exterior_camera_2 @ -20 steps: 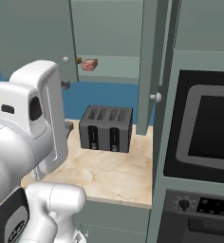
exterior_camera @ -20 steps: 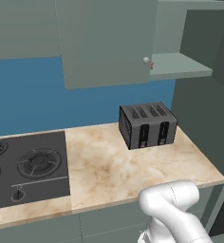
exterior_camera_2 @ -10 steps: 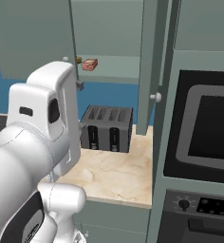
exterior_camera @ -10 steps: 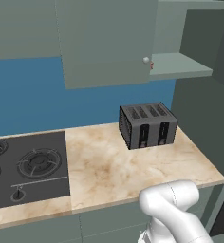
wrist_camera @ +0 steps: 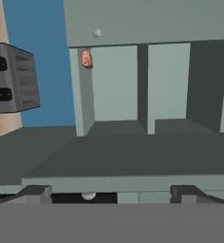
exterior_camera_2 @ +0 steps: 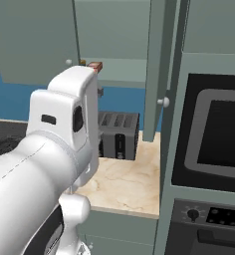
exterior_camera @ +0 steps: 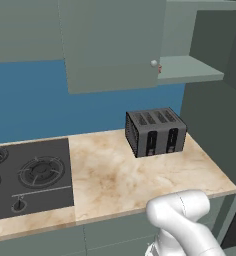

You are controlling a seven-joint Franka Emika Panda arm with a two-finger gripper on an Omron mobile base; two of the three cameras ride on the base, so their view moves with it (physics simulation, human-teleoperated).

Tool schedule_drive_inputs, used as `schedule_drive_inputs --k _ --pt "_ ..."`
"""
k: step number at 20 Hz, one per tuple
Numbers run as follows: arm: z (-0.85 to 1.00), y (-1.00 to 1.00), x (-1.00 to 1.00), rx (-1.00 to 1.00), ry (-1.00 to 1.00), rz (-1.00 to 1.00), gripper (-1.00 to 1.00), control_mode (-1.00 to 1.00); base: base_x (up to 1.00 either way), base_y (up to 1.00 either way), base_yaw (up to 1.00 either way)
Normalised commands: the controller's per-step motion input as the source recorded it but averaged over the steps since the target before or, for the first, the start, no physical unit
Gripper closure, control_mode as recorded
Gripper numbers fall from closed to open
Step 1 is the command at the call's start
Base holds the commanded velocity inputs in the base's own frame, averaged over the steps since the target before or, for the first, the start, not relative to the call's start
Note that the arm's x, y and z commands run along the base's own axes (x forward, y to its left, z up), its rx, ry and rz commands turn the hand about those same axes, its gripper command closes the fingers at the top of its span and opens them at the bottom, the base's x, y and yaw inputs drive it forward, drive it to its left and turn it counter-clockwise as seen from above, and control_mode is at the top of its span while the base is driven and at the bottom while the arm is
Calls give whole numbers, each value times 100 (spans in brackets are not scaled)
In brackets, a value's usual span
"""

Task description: Pick up the bar soap and sponge from the sink, and place them back in the cabinet, and close the cabinet doors.

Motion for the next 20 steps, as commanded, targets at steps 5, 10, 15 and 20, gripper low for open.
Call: schedule_drive_inputs --k 5,10,15,20 --pt "0 -21 0 0 0 0 -100 -100 0 0 0" --pt "0 -19 0 0 0 0 -100 -100 0 0 0" --pt "-3 -17 1 0 0 4 -100 -100 0 0 0" --pt "-17 -10 12 0 0 6 -100 -100 0 0 0"
